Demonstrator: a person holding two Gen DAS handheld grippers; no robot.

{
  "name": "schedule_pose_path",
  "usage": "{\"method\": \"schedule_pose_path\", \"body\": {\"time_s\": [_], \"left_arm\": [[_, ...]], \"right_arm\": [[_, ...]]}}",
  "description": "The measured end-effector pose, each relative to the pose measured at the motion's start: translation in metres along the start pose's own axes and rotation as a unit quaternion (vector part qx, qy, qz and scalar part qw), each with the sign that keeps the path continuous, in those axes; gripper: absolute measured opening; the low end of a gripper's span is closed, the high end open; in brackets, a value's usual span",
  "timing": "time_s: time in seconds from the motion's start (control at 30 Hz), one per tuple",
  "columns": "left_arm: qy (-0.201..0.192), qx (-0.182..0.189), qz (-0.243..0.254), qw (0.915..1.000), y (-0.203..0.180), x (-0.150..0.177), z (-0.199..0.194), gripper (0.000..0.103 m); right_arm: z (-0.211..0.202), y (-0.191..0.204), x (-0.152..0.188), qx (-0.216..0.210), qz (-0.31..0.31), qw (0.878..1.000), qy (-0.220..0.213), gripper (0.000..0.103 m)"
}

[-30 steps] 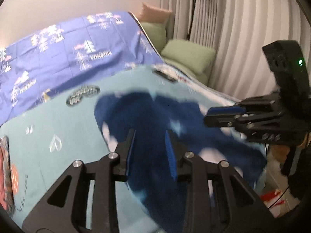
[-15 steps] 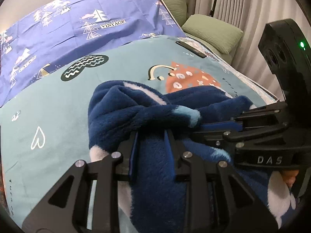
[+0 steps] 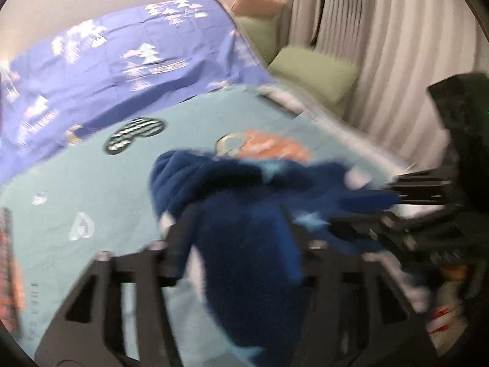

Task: Fold small clothes

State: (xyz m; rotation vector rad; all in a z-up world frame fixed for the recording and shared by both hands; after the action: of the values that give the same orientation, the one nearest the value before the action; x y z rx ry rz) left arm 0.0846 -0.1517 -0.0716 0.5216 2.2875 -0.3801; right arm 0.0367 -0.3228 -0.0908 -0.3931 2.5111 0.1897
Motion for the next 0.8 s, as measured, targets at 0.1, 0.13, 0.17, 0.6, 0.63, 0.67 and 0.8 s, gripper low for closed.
{"method": "schedule_pose_path", "body": {"time_s": [0.1, 0.13, 0.17, 0.6, 0.63, 0.67, 0.8], "left_arm": [[0.035, 0.002, -0.05, 0.9981, 0.012, 0.015, 0.041, 0.064], [0.039, 0.018, -0.079, 0.9959, 0.019, 0.013, 0.039, 0.064], [0.037, 0.023, -0.082, 0.9957, 0.02, 0.011, 0.035, 0.064], [0.034, 0.091, -0.124, 0.9874, 0.006, 0.03, -0.043, 0.074], [0.033, 0.103, -0.123, 0.9864, 0.001, 0.033, -0.05, 0.074], [0.031, 0.118, -0.119, 0.9853, -0.005, 0.036, -0.058, 0.074], [0.03, 0.131, -0.072, 0.9883, -0.03, 0.063, -0.079, 0.078]], "right_arm": [[0.025, 0.002, 0.011, 0.039, -0.009, 0.999, -0.012, 0.037], [0.021, 0.006, 0.011, 0.045, -0.012, 0.999, -0.016, 0.037], [0.014, 0.009, 0.01, 0.048, -0.016, 0.998, -0.021, 0.037], [-0.066, 0.019, 0.037, 0.046, -0.014, 0.996, -0.077, 0.056], [-0.071, 0.021, 0.04, 0.044, -0.015, 0.996, -0.08, 0.056], [-0.072, 0.024, 0.042, 0.043, -0.017, 0.996, -0.079, 0.056], [-0.073, 0.031, 0.063, 0.04, -0.029, 0.997, -0.057, 0.059]]}}
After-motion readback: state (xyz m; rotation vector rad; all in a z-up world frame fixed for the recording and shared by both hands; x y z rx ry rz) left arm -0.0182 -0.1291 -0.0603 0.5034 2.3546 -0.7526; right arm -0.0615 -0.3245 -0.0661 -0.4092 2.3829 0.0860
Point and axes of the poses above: each gripper's, at about its wrist camera, not at the fingertips, and z roughly the way its jaws point, y to its left, x to its underside, the point moved 2 cm from there along z, roughly the way its jaws point, and after that the axes turned 11 degrees about -z, right-handed, at the moved point
